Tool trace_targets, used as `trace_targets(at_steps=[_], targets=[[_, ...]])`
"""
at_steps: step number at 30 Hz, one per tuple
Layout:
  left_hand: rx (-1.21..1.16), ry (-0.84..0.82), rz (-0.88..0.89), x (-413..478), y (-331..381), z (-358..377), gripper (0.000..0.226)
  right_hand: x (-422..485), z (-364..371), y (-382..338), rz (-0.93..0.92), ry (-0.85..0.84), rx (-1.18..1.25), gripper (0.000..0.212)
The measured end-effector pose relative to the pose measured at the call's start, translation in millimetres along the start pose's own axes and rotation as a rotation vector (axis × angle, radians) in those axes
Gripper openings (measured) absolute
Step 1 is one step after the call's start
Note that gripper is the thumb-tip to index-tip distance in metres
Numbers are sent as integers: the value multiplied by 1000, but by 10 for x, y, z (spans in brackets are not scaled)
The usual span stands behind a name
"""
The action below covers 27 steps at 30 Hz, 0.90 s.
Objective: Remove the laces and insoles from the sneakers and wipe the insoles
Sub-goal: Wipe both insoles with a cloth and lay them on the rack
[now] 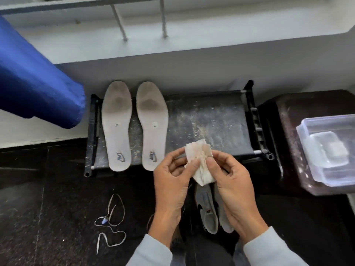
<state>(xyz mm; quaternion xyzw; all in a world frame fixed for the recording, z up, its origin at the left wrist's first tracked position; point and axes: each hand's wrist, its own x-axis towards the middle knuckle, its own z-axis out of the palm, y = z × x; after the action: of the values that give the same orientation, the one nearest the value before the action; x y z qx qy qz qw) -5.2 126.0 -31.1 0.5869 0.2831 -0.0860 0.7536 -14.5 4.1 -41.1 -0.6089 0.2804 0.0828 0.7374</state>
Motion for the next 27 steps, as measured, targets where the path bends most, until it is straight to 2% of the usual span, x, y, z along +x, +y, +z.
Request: trace_targets(at_steps=[7,13,16,21,27], targets=[[85,10,51,-386,-456,1168,22,57,-1284,-224,-35,10,-78,22],[229,-60,38,-714,-1010,2342,23,313,-2569,-363,-85,190,-156,14],[320,-56,87,-737,-1277,2905,26,485,-3130,-391,-91,290,-239,10],[366,12,144,-547,-1483,3511,25,857,-3601,-505,-166,366,-442,9],[518,119,215,-199,-1628,3743,16,1246,-3692,-500,-242,403,-611,13]])
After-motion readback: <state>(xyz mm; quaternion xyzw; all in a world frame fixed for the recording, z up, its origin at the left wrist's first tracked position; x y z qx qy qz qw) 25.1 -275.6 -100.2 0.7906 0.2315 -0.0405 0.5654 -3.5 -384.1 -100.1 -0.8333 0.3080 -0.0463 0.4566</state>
